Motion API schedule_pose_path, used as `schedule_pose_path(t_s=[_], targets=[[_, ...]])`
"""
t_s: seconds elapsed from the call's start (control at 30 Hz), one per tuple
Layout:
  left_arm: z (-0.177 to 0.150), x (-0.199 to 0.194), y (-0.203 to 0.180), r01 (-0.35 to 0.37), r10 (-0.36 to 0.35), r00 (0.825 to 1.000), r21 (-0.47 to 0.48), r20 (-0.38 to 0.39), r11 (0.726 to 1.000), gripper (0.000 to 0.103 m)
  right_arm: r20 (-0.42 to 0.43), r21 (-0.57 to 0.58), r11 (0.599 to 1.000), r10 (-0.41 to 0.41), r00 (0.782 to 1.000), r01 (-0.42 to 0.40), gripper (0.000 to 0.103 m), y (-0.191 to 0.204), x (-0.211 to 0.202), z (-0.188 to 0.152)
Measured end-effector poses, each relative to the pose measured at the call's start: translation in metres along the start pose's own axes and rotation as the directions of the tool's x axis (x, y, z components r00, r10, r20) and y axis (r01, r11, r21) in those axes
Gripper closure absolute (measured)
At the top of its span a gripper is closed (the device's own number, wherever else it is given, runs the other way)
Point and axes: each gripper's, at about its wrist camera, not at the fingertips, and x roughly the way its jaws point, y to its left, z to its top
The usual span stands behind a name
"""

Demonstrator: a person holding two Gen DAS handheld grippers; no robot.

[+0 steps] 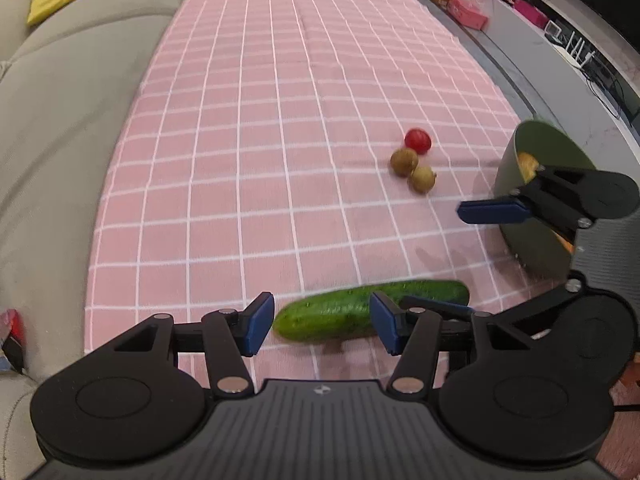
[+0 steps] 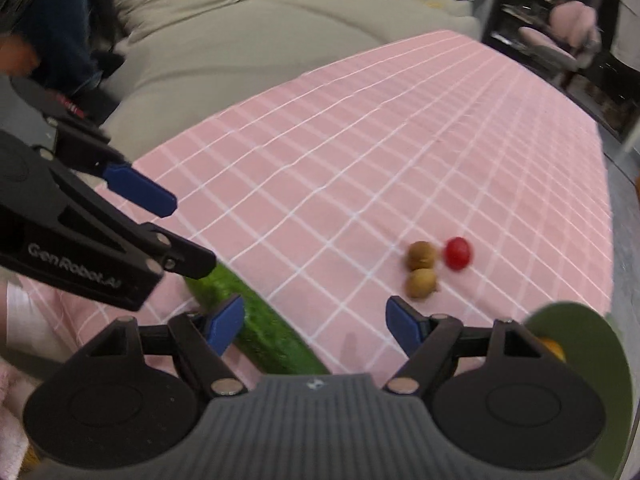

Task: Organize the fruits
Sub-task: 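Move both tools toward the green cucumber lying on the tablecloth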

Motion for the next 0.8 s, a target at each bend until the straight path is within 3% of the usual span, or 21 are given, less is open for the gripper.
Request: schedule_pose_path(t_s=[0.37, 0.47, 0.67, 0.8], targets=[[-0.004, 0.013, 0.009, 0.002, -0.002, 0.999, -0.004, -0.046, 1.000, 0.038, -0.058, -0.017, 0.999, 0.026, 0.998, -0.027, 0.027, 0.003, 0.031, 0.000], [-0.003, 0.014, 0.012, 0.008, -0.009, 0.999, -0.022, -0.042, 1.000, 0.038, -0.068, -0.004, 0.998, 0.058, 0.996, -0.059, 0.034, 0.002, 0.030, 0.001], [-0.006, 0.020, 0.012, 0.009, -0.011, 0.998, -0.032, -0.065, 0.999, 0.038, -0.093, -0.062, 0.993, 0.090, 0.992, -0.096, 0.034, 0.020, 0.037, -0.005], [-0.006, 0.019, 0.013, 0.006, -0.008, 0.998, -0.035, -0.058, 0.999, 0.038, -0.105, -0.067, 0.994, 0.081, 0.991, -0.088, 0.045, 0.027, 0.046, -0.007]])
